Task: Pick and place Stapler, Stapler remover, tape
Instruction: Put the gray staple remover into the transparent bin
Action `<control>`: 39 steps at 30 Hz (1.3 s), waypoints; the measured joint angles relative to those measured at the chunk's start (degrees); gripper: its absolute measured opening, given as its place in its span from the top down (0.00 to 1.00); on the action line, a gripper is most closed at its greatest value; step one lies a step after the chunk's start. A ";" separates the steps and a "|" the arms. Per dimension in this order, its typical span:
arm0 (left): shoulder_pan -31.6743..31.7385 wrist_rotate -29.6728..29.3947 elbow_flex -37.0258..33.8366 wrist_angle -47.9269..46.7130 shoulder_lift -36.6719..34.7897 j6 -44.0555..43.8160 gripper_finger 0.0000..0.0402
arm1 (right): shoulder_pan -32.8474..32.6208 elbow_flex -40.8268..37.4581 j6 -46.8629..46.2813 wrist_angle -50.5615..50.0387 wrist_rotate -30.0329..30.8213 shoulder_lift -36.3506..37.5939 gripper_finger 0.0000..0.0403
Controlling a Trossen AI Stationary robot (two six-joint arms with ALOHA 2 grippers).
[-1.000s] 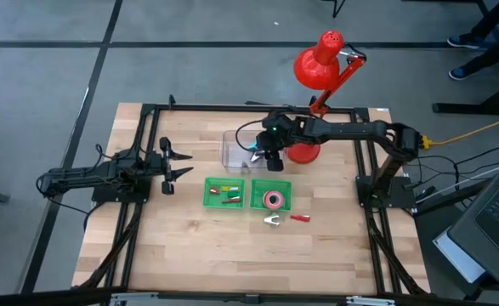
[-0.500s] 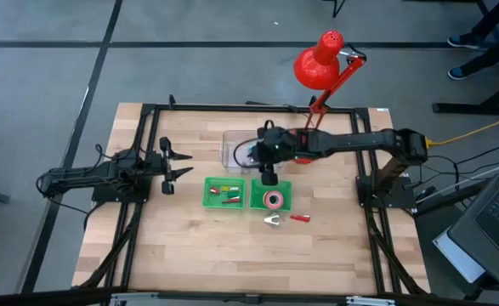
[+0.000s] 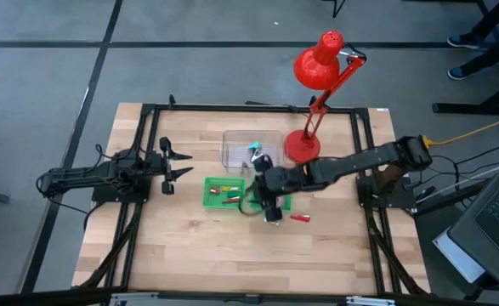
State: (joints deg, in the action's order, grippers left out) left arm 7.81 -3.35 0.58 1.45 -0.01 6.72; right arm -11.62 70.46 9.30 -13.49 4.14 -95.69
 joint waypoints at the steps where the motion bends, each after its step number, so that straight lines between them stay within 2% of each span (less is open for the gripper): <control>1: 0.00 -0.01 0.00 0.00 0.00 0.00 0.58 | -1.27 0.00 -0.06 0.13 0.85 -0.25 0.59; 6: 0.00 0.01 0.00 0.00 0.00 0.00 0.58 | -6.99 0.00 -1.31 -0.19 2.93 -1.93 0.59; 14: -0.01 0.00 0.00 0.00 0.00 0.00 0.58 | -12.19 -0.02 -10.84 -2.12 3.06 -4.38 0.59; 20: 0.01 0.00 0.00 0.00 0.00 -0.01 0.58 | -13.60 -0.04 -21.05 -5.97 3.83 -5.31 0.59; 26: 0.01 -0.01 0.00 0.00 0.00 -0.02 0.58 | -15.28 -0.34 -22.38 -15.65 3.93 -6.49 0.60; 29: 0.00 -0.01 0.00 0.07 0.00 0.00 0.58 | -15.75 -1.50 -22.63 -15.52 4.22 -7.22 0.60; 35: -0.01 0.00 0.00 -0.05 0.21 -0.02 0.58 | -15.83 -4.43 -28.29 -15.74 9.38 -7.20 0.60; 39: 0.01 0.01 -0.02 -0.28 0.44 -0.02 0.58 | -15.84 -5.31 -30.11 -15.24 9.79 -7.20 0.60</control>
State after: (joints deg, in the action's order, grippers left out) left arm 7.81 -3.34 0.56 1.18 0.43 6.70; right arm -27.46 65.14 -20.82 -28.73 13.93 -102.89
